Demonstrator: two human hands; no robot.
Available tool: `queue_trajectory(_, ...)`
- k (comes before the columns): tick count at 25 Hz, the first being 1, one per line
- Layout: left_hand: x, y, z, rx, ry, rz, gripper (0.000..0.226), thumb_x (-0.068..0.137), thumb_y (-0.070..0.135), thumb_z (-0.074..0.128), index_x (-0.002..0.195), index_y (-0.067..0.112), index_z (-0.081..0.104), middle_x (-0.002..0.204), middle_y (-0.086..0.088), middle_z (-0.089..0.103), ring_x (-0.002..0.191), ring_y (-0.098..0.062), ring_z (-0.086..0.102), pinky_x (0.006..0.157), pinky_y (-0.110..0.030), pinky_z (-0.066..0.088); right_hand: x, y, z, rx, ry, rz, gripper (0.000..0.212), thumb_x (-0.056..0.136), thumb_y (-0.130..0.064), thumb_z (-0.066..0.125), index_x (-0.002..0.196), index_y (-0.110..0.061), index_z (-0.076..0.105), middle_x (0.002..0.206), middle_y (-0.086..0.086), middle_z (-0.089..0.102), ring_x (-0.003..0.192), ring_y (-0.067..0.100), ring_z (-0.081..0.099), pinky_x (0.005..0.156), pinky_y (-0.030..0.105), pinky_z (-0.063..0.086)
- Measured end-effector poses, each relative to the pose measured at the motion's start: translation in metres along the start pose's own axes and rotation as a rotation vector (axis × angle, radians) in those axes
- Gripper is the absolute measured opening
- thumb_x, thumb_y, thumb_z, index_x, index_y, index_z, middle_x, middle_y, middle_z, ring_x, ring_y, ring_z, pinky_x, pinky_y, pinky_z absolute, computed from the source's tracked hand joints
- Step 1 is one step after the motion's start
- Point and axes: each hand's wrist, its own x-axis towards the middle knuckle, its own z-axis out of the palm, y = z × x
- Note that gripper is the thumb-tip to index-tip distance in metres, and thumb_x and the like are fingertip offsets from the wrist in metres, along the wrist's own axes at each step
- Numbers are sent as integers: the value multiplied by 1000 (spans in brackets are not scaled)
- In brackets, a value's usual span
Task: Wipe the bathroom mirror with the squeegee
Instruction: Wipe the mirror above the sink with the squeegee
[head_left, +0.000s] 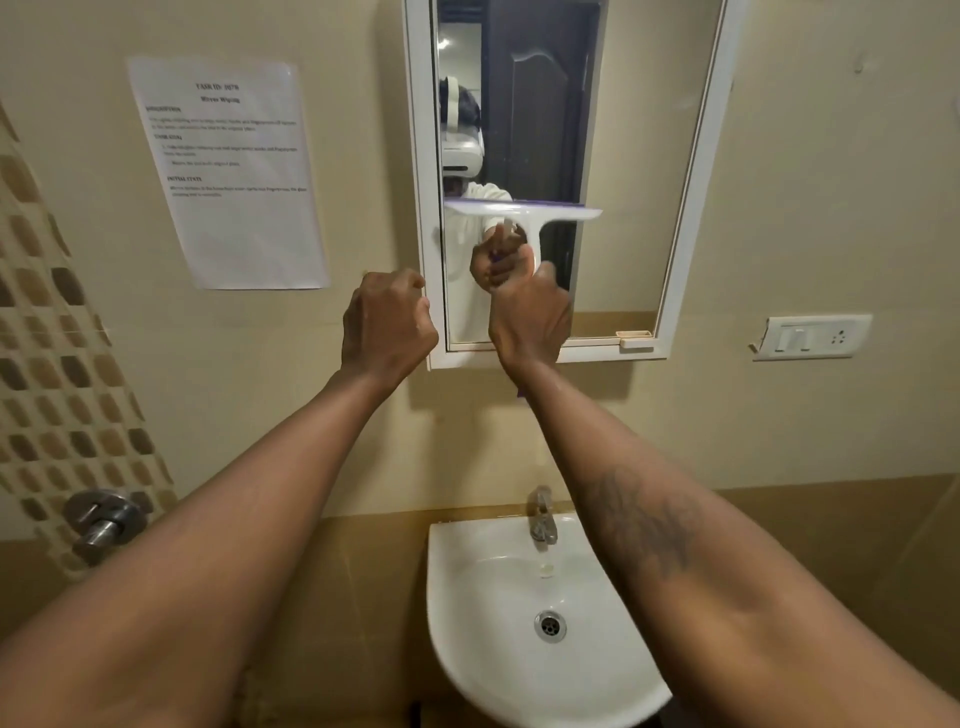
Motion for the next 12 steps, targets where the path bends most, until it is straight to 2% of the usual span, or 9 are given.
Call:
queue_trajectory(5, 27, 6, -17, -1, 67, 41, 25, 90, 19, 57, 113, 12, 67, 102, -12, 68, 106, -32, 60, 78, -35, 48, 58, -51, 12, -33, 77, -131, 41, 109, -54, 36, 97, -22, 59, 68, -17, 47, 56, 1, 48, 49, 21, 35)
queue_trajectory(9, 45, 6, -24, -10, 120, 66, 24, 90, 17, 56, 110, 11, 67, 99, -12, 68, 103, -33, 60, 76, -33, 46, 77, -54, 21, -137, -11, -130, 51, 110, -56, 29, 109, -20, 65, 85, -8, 57, 72, 8, 60, 56, 21, 40)
queue_trajectory(12, 48, 4, -20, -7, 124, 77, 24, 90, 18, 56, 110, 12, 68, 101, -12, 69, 103, -33, 61, 76, -34, 46, 62, -29, 22, -237, -78, -140, 52, 109, -59, 29, 115, -21, 64, 90, -5, 59, 84, 18, 68, 67, 30, 51)
